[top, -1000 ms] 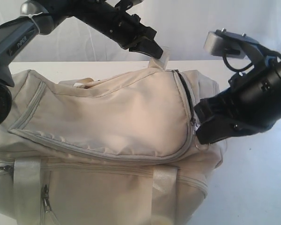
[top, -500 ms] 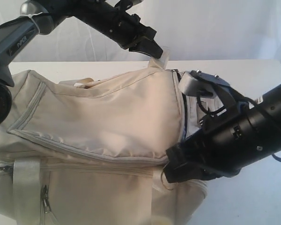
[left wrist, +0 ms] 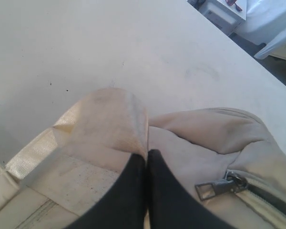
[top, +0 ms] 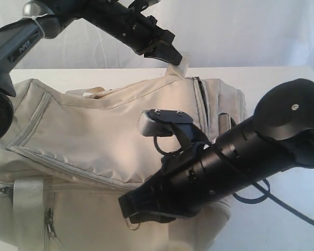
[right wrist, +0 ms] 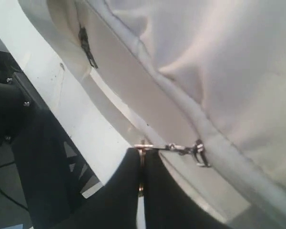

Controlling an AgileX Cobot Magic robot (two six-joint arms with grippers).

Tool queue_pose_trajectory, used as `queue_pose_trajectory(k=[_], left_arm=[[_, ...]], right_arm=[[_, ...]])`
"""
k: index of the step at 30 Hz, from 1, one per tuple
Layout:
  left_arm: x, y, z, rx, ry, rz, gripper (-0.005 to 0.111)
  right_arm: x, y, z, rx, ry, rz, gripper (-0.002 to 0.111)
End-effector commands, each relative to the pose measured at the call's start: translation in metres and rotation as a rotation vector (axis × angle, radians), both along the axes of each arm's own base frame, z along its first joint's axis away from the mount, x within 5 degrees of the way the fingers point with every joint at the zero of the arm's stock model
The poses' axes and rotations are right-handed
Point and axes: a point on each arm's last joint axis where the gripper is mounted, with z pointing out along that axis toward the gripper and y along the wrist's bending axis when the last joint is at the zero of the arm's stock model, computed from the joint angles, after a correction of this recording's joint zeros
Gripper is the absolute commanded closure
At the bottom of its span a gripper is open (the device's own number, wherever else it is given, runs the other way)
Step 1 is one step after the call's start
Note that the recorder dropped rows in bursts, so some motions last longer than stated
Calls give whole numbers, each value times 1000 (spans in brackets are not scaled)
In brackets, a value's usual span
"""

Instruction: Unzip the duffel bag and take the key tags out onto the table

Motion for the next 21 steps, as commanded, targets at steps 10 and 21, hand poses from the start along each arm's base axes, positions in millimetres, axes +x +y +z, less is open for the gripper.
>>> queue_pose_trajectory(k=[10,21], left_arm=[[-5,0,17,-52,-19,-6,107],[-5,0,17,-52,-19,-6,107]], right_arm=[[13,58,3,29,-63,135,108],[15,90,2,38,-112,199,108]])
